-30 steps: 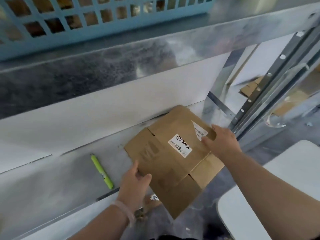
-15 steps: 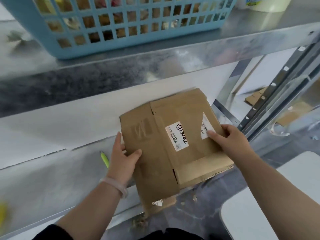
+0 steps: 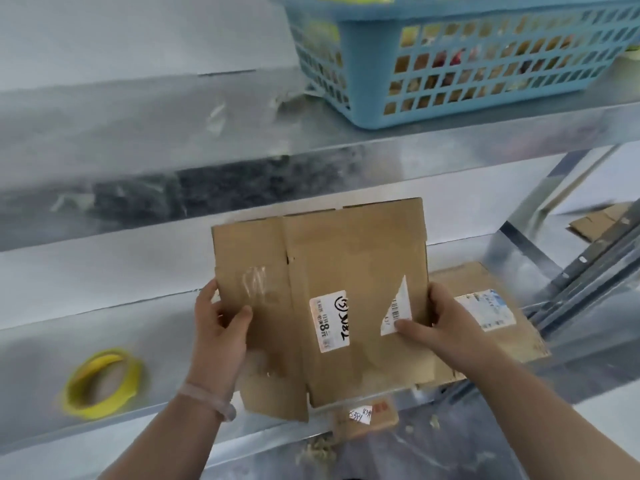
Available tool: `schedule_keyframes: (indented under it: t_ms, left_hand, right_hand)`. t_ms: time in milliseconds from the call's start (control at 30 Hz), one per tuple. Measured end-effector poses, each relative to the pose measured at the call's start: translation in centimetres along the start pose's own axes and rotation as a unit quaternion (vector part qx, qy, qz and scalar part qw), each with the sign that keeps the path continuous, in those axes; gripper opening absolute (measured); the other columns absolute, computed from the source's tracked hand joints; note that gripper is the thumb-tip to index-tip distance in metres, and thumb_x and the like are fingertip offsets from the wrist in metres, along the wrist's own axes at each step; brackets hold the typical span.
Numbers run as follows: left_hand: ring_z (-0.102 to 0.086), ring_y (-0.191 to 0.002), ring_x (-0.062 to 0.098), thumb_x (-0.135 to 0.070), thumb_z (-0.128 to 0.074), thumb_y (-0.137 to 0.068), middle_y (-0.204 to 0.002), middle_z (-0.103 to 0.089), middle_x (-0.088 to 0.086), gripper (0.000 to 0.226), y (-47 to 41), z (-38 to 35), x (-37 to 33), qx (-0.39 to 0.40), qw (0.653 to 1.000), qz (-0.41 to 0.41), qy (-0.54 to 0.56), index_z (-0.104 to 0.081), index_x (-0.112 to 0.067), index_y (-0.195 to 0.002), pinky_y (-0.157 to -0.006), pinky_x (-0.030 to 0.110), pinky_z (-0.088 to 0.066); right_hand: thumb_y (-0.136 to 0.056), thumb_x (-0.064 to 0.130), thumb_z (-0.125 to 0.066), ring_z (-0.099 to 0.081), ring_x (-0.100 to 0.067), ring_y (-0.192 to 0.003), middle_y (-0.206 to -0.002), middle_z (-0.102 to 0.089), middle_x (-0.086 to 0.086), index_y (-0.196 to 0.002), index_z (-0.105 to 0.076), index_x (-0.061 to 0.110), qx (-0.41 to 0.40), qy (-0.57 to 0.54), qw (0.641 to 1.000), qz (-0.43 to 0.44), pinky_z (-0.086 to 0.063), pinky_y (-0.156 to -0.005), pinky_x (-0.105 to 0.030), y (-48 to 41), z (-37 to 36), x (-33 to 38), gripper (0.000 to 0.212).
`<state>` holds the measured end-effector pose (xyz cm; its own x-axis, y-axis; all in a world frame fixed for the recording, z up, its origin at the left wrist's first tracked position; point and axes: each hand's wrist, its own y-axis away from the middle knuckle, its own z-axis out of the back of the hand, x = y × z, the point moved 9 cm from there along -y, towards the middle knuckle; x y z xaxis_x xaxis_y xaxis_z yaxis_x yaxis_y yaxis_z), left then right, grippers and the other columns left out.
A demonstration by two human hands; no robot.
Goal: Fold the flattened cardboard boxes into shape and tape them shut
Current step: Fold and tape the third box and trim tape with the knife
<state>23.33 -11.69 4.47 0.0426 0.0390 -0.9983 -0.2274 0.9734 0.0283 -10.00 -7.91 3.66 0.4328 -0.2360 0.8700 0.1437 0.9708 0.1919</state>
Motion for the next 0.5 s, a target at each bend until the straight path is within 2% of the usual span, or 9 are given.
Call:
schedule_keyframes:
  t_ms: [100, 167, 200, 267, 333, 367, 467, 500]
  left_hand:
    - [-0.056, -0.093, 0.005, -0.01, -0.046, -0.1, -0.103, -0.058, -0.004, 0.036, -0.2, 5.3, -1.3, -0.038, 0.999, -0.035, 0.015, -0.044, -0.036, -0.125, -0.086, 0.03, -0.04]
    - [-0.057, -0.104, 0.015, -0.028, -0.044, -0.101, -0.112, -0.06, -0.002, 0.025, -0.6, 8.1, -1.8, -0.036, 0.998, -0.042, 0.036, -0.048, -0.037, -0.124, -0.093, 0.038, -0.045]
    - [-0.058, -0.109, 0.017, -0.046, -0.046, -0.097, -0.117, -0.061, -0.001, 0.033, -0.7, 9.2, -2.2, -0.031, 0.997, -0.048, 0.045, -0.048, -0.035, -0.127, -0.096, 0.038, -0.046]
    - [-0.059, -0.113, 0.012, -0.074, -0.048, -0.079, -0.123, -0.062, -0.005, 0.07, -1.0, 11.1, -3.1, -0.007, 0.996, -0.065, 0.053, -0.047, -0.031, -0.135, -0.093, 0.028, -0.05]
    - [-0.058, -0.115, 0.007, -0.071, -0.041, -0.083, -0.125, -0.062, -0.008, 0.072, -1.6, 12.8, -3.7, 0.02, 0.996, -0.078, 0.046, -0.046, -0.027, -0.139, -0.089, 0.02, -0.051]
    - [-0.057, -0.119, 0.008, -0.067, -0.039, -0.087, -0.129, -0.06, -0.006, 0.067, -2.1, 13.6, -3.5, 0.034, 0.996, -0.076, 0.039, -0.045, -0.027, -0.141, -0.094, 0.024, -0.05]
    - [-0.045, -0.133, 0.018, -0.064, -0.039, -0.094, -0.142, -0.048, -0.005, 0.056, -3.6, 16.1, -1.9, 0.043, 0.997, -0.056, -0.025, -0.044, -0.035, -0.142, -0.109, 0.05, -0.037]
    - [-0.043, -0.133, 0.016, -0.059, -0.041, -0.095, -0.142, -0.045, -0.009, 0.05, -3.8, 16.9, -1.7, 0.028, 0.997, -0.059, -0.04, -0.044, -0.039, -0.14, -0.11, 0.051, -0.035]
  right_hand:
    - [-0.071, 0.04, -0.082, -0.065, -0.001, -0.09, -0.097, -0.066, 0.017, -0.103, -0.056, 0.034, 0.011, 0.041, 0.997, 0.058, -0.056, -0.069, -0.024, 0.6, -5.1, 3.4, 0.042]
    - [-0.075, 0.032, -0.082, -0.063, -0.003, -0.099, -0.105, -0.066, 0.019, -0.11, -0.054, 0.04, 0.045, 0.015, 0.995, 0.083, -0.058, -0.071, -0.025, 0.9, -9.2, 5.6, 0.046]
    - [-0.077, 0.032, -0.081, -0.061, -0.002, -0.103, -0.109, -0.063, 0.021, -0.115, -0.051, 0.044, 0.052, 0.006, 0.994, 0.093, -0.058, -0.073, -0.026, 1.1, -11.0, 6.5, 0.05]
    - [-0.076, 0.044, -0.079, -0.057, -0.003, -0.108, -0.116, -0.057, 0.022, -0.124, -0.046, 0.045, 0.045, 0.002, 0.993, 0.11, -0.058, -0.08, -0.029, 1.3, -13.8, 8.2, 0.058]
    - [-0.072, 0.059, -0.074, -0.055, -0.007, -0.112, -0.119, -0.054, 0.02, -0.13, -0.045, 0.038, 0.032, 0.004, 0.991, 0.13, -0.055, -0.089, -0.031, 1.5, -15.9, 9.6, 0.068]
    - [-0.067, 0.066, -0.07, -0.055, -0.008, -0.113, -0.12, -0.054, 0.018, -0.131, -0.044, 0.034, 0.026, 0.003, 0.991, 0.135, -0.054, -0.091, -0.031, 1.6, -16.6, 10.1, 0.077]
    - [-0.058, 0.074, -0.067, -0.054, -0.011, -0.115, -0.125, -0.053, 0.013, -0.137, -0.039, 0.031, 0.025, -0.006, 0.987, 0.161, -0.055, -0.094, -0.037, 1.7, -18.3, 11.7, 0.094]
    - [-0.06, 0.074, -0.068, -0.054, -0.01, -0.116, -0.126, -0.052, 0.013, -0.138, -0.037, 0.033, 0.025, -0.013, 0.984, 0.174, -0.055, -0.094, -0.037, 1.7, -18.6, 12.2, 0.094]
